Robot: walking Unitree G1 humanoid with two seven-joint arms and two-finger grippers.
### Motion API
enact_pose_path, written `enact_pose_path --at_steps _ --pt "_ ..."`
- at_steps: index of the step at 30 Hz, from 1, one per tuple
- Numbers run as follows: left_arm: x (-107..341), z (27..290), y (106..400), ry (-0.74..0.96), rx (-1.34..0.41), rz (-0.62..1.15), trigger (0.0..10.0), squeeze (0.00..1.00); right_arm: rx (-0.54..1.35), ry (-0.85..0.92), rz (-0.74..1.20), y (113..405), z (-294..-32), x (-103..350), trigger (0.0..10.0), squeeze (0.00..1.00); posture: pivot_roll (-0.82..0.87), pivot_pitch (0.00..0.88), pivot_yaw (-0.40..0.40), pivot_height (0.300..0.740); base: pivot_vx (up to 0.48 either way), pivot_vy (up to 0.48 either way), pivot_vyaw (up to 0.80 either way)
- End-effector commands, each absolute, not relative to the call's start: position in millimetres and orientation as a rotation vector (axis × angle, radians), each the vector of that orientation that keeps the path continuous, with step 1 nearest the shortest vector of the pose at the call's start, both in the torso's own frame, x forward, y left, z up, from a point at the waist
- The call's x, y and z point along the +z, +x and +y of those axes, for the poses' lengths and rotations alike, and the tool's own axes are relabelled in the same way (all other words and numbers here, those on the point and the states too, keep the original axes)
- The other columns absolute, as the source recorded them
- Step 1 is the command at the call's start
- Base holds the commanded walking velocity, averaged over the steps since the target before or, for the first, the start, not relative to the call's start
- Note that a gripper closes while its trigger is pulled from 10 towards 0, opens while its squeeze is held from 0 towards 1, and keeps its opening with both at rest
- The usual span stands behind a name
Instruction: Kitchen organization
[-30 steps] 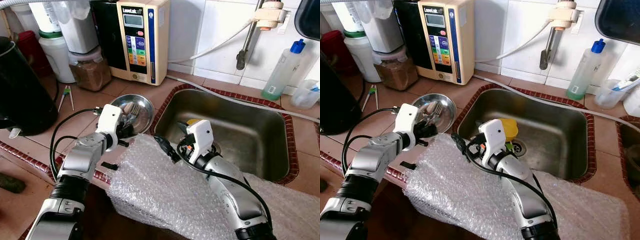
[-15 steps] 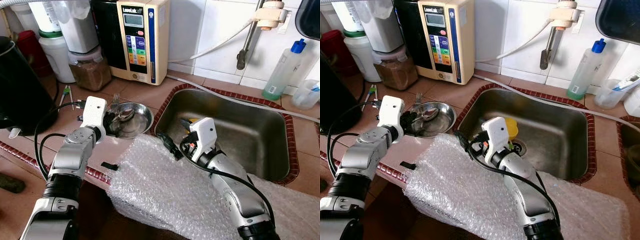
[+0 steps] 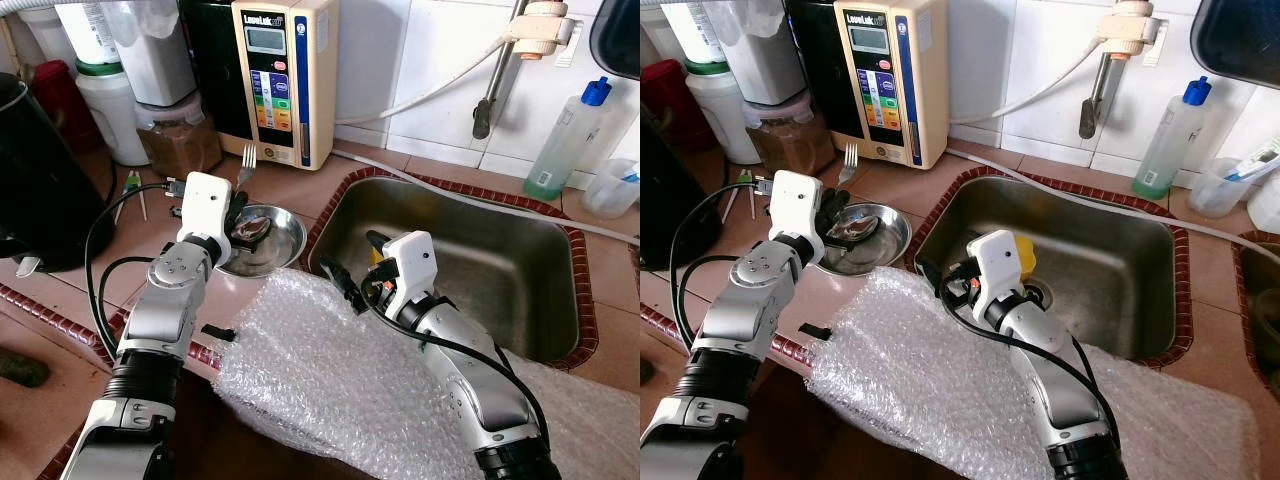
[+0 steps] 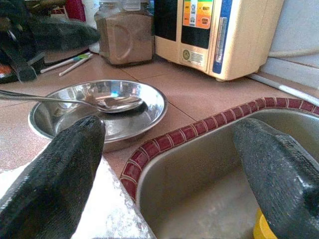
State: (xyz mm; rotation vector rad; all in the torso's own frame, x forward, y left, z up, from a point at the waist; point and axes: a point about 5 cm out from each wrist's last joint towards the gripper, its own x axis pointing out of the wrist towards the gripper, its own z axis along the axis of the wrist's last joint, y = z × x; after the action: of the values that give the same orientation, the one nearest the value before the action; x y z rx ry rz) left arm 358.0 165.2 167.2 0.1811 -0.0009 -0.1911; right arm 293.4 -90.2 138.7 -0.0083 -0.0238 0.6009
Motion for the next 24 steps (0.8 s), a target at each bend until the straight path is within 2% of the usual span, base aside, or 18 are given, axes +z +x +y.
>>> enact_pose_path --at_steps 1,11,12,14,16,18,24 --pt "175.2 170.0 358.0 0.188 -0.171 -0.057 0.0 0.00 0.580 -0.006 -0.022 295.1 -92.8 137.0 10.0 0.00 -0.05 0.000 0.053 0.740 0.000 0.000 0.00" --pt "178.2 165.7 356.4 0.177 -0.179 -0.090 0.0 0.00 0.570 -0.004 -0.026 296.3 -93.2 137.7 10.0 0.00 -0.05 0.000 0.053 0.740 0.000 0.000 0.00" --pt "168.1 121.5 339.9 0.310 -0.383 -0.175 0.0 0.00 0.530 0.261 -0.060 305.1 -98.1 159.1 10.0 0.00 -0.05 0.000 0.050 0.740 0.000 0.000 0.00" --pt "161.8 95.7 326.5 0.358 -0.512 -0.223 0.0 0.00 0.528 0.429 -0.076 307.0 -101.3 169.0 10.0 0.00 -0.05 0.000 0.051 0.740 0.000 0.000 0.00" --pt "158.6 84.2 319.4 0.383 -0.584 -0.251 0.0 0.00 0.523 0.485 -0.073 306.7 -103.6 169.2 10.0 0.00 -0.05 0.000 0.051 0.740 0.000 0.000 0.00" --pt "155.2 77.0 314.6 0.395 -0.629 -0.262 0.0 0.00 0.526 0.462 -0.067 305.9 -103.7 167.4 10.0 0.00 -0.06 0.000 0.052 0.740 0.000 0.000 0.00" --pt "153.4 76.2 311.8 0.387 -0.632 -0.278 0.0 0.00 0.534 0.490 -0.043 303.9 -103.0 166.6 10.0 0.00 -0.06 0.000 0.053 0.740 0.000 0.000 0.00"
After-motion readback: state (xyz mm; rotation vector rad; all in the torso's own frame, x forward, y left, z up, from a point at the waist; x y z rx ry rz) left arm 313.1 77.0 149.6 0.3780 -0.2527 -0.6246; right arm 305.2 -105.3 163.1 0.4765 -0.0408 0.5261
